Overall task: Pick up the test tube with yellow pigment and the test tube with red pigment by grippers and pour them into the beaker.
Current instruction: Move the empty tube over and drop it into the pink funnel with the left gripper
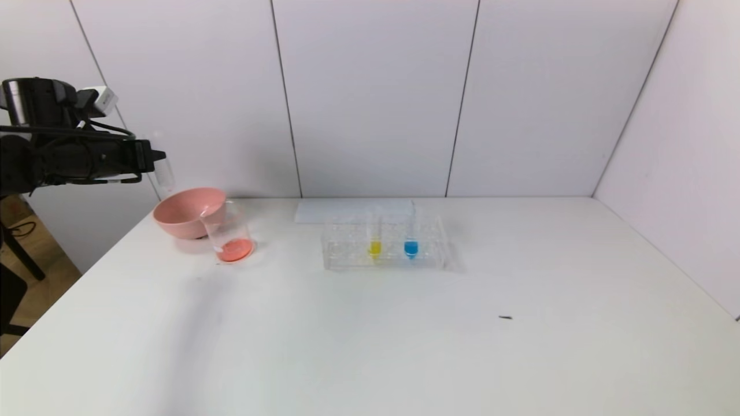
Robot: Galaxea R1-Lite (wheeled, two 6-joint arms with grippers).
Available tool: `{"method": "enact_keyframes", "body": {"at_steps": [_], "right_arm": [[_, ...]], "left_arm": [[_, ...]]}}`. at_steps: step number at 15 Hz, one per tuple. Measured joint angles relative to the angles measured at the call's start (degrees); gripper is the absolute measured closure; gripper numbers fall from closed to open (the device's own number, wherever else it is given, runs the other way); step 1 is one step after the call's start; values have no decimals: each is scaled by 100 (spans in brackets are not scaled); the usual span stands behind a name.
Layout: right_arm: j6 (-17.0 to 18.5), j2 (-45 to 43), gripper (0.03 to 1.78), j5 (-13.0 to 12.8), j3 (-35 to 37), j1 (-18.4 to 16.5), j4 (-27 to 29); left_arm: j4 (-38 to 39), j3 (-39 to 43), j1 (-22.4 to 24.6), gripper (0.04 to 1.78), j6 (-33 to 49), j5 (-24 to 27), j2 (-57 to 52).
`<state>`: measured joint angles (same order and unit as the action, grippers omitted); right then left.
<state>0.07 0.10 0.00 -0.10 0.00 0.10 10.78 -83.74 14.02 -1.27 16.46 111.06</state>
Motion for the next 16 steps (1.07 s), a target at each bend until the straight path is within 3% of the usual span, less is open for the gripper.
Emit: {"method": "enact_keyframes", "body": {"at_steps": [10, 16], "right_arm": [[2, 0, 11, 0, 0, 0, 0], [2, 0, 11, 0, 0, 0, 0]], "left_arm": [[779, -134, 20, 138, -49, 143, 973], [829, -188, 17, 138, -40, 162, 1353]]}}
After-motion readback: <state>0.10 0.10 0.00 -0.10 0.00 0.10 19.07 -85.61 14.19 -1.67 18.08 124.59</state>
